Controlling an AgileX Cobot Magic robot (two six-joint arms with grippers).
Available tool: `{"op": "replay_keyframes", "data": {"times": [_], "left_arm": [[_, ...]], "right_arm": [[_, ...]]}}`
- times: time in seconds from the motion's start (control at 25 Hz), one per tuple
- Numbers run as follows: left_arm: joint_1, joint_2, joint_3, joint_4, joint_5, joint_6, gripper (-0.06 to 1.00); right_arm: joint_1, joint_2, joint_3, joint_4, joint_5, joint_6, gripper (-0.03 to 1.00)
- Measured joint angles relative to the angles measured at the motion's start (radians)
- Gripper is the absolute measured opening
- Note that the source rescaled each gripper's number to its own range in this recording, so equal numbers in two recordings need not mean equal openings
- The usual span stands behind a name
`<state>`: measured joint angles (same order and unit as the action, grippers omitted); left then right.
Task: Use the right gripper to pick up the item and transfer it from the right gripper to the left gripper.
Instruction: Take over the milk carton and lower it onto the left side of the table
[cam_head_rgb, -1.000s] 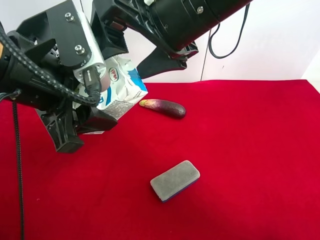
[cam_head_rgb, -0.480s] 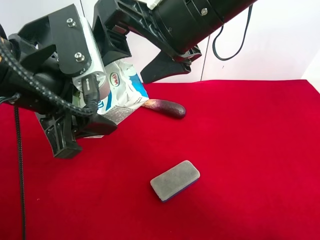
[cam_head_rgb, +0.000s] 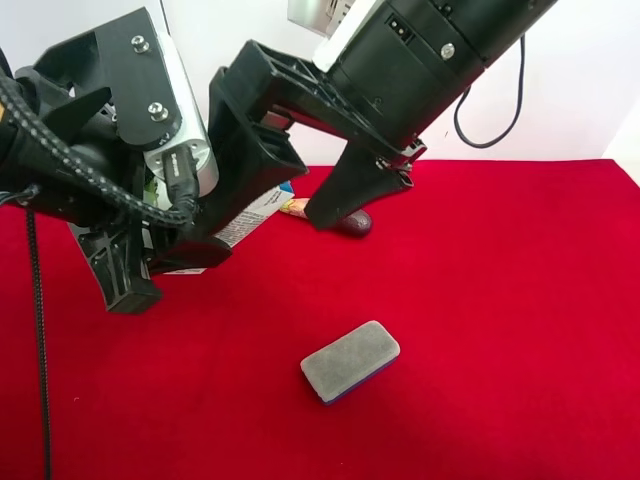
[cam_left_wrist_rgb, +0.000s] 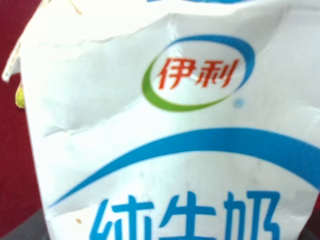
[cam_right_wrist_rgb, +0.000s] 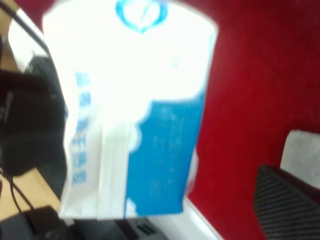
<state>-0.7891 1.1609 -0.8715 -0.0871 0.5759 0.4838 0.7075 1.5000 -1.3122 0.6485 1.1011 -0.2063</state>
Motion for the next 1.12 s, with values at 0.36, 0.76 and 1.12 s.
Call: {"op": "replay_keyframes", "data": {"times": [0.36, 0.76, 1.12], "left_arm": [[0.000, 0.001, 0.000, -0.005, -0.003, -0.008, 0.01], [0.000, 0.001, 0.000, -0.005, -0.004, -0.012, 0.01], [0.000, 0.001, 0.000, -0.006, -0.004, -0.015, 0.01]], "right_arm": [[0.003, -0.100, 0.000, -0.057, 0.103, 0.048, 1.00], [0.007, -0.347, 0.000, -0.316, 0.119, 0.159, 1.00], [0.007, -0.719, 0.281, -0.498, 0.121, 0.159, 1.00]]}}
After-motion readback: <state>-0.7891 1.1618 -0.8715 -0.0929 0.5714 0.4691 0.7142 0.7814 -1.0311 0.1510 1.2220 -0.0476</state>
